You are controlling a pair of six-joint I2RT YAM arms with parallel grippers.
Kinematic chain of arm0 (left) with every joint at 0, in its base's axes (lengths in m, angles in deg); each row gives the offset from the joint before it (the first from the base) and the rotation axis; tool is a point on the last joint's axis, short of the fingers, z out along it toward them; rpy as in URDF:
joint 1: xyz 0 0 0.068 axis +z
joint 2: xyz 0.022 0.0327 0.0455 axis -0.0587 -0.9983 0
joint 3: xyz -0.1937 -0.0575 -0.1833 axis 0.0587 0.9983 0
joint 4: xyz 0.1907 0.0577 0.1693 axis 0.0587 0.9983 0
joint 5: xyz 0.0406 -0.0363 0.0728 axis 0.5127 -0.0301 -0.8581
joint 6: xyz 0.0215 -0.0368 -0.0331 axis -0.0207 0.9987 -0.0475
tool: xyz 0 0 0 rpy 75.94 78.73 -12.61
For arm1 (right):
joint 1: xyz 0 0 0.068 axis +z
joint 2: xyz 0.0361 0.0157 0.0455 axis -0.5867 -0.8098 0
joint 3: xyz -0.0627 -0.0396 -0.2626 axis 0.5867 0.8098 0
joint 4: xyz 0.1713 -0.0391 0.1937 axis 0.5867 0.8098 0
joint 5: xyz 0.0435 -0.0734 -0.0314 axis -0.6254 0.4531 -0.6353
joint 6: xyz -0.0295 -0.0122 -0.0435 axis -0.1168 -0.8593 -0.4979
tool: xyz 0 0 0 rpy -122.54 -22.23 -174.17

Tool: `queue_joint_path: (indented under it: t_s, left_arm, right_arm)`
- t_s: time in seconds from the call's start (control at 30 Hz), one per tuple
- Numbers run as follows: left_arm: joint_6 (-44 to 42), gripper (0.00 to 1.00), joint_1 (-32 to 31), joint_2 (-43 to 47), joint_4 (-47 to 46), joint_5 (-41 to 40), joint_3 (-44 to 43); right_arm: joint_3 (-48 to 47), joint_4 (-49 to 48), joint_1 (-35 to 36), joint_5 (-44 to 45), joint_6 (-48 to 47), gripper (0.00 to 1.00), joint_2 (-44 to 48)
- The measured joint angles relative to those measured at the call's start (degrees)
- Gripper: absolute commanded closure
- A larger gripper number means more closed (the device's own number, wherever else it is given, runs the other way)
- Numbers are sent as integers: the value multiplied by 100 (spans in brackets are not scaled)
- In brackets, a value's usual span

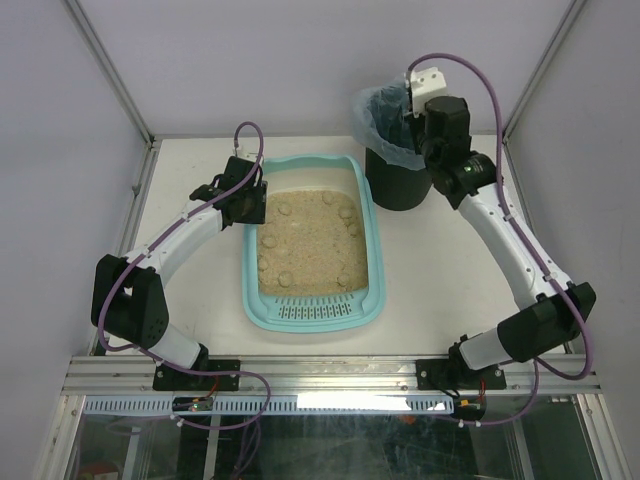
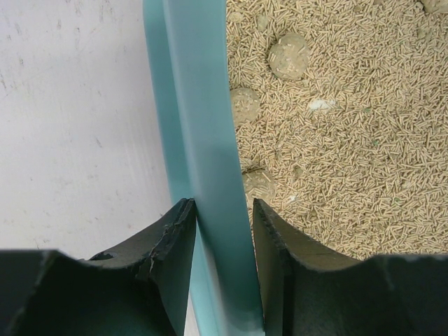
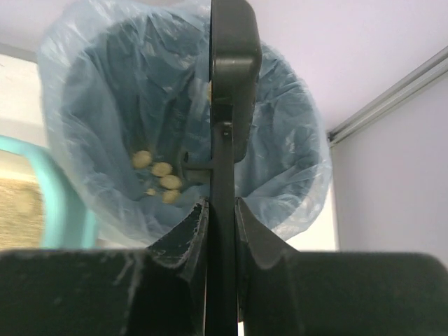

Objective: Clean the litter box

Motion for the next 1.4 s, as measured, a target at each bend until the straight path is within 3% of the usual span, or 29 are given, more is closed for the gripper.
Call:
queue_joint_path:
  t_s: [0.3, 0.63, 0.83, 1.03, 1.17, 1.4]
  left_arm:
    - [-2, 62, 0, 0, 0, 0, 0]
    - [0, 61, 0, 0, 0, 2, 0]
    - [-2, 61, 0, 85, 13, 70, 22]
    - [-2, 61, 0, 92, 20, 87, 22]
    - [-2, 60, 0, 98, 20, 85, 24]
    - [-2, 60, 0, 98, 20, 85, 26]
  right_arm:
    - [1449, -1349, 243, 568, -1926, 100, 485]
    - [1665, -2100, 249, 490, -2299, 100, 1029]
    - [1735, -2055, 260, 398, -1373, 100, 1355]
    - [1794, -1821, 264, -57, 168, 100, 2105]
    - [1672, -1357, 264, -802, 1384, 100, 2490]
    - [1532, -485, 522, -2332, 2883, 100, 2184]
